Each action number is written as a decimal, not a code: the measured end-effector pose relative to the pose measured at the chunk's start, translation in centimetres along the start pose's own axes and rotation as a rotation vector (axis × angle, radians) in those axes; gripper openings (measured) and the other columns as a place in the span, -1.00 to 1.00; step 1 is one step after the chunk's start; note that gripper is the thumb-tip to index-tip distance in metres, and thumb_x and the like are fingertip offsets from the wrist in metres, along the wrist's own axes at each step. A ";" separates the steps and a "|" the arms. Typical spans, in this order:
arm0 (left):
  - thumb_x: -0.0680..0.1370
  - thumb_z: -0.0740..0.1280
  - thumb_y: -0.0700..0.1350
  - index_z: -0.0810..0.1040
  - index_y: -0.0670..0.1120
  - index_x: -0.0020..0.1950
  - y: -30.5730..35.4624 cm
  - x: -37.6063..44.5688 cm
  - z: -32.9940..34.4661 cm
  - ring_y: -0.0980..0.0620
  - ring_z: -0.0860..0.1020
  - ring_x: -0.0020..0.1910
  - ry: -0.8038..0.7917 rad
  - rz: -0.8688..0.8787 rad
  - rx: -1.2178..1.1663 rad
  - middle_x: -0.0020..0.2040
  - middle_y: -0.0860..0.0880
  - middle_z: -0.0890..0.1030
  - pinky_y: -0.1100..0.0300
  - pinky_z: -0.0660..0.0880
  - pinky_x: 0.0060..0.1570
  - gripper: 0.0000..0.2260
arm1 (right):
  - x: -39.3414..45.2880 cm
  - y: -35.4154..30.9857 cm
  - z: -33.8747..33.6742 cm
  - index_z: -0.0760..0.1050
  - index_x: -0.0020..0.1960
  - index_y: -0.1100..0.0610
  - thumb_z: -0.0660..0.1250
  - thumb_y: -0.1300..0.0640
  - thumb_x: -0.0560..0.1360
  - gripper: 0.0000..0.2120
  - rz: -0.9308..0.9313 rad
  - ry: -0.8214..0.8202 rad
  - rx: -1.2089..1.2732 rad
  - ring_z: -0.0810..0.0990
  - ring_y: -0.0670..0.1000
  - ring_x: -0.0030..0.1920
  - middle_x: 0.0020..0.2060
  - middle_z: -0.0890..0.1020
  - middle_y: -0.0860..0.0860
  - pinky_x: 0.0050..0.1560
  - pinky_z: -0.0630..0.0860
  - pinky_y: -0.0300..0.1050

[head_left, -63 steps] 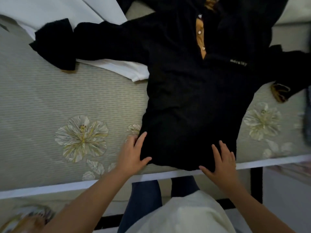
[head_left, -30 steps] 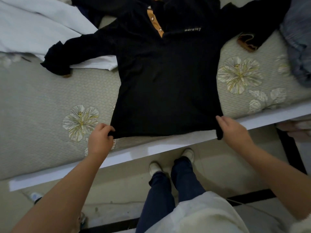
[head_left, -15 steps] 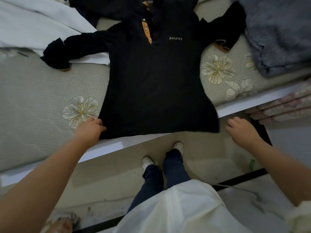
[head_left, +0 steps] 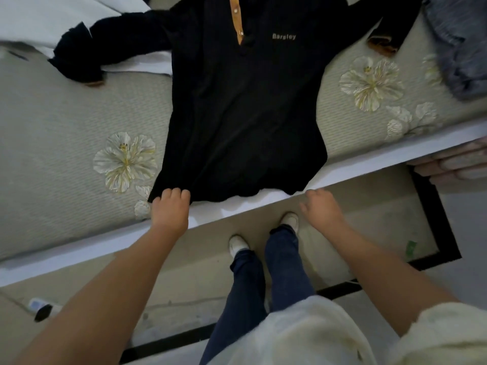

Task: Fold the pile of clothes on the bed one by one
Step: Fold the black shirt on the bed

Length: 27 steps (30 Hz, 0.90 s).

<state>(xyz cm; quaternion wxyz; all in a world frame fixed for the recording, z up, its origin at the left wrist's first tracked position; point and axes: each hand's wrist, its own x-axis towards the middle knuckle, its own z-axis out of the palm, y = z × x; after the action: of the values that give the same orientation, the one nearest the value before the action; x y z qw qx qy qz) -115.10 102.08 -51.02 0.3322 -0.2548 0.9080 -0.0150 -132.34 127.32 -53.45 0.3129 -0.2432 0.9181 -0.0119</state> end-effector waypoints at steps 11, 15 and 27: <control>0.56 0.19 -0.14 0.40 -0.14 0.21 -0.1 2.4 1.1 -0.12 0.39 0.13 0.051 0.060 0.000 0.13 -0.11 0.46 0.12 0.32 -0.08 -0.76 | 6.4 -1.2 1.6 0.15 -0.49 0.12 0.25 0.21 0.53 -0.54 0.418 0.224 0.860 0.22 -0.07 -0.46 -0.52 0.24 0.01 -0.43 0.17 -0.19; 0.56 0.22 -0.01 0.41 -0.17 0.17 0.2 2.8 0.4 -0.14 0.38 0.14 0.020 0.082 -0.038 0.12 -0.14 0.46 0.08 0.35 -0.05 -0.71 | 4.7 0.3 0.7 0.23 -0.40 0.20 0.13 0.20 0.59 -0.62 0.377 0.213 0.778 0.31 0.01 -0.34 -0.43 0.33 0.07 -0.32 0.14 -0.18; 0.59 0.09 -0.14 0.45 -0.15 0.14 2.6 1.9 1.7 -0.09 0.40 0.08 -0.074 0.131 -0.015 0.08 -0.10 0.47 0.11 0.34 -0.08 -0.79 | 0.0 11.4 -0.8 0.48 -0.19 0.38 0.03 0.11 0.63 -0.57 0.444 -0.154 0.402 0.50 0.27 -0.03 -0.05 0.54 0.37 -0.10 0.32 -0.02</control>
<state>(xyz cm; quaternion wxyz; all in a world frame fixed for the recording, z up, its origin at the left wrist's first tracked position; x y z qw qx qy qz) -116.41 103.66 -54.00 0.3639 -0.1978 0.9099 0.0228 -137.82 137.20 -54.81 0.4181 0.0297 0.9017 -0.1063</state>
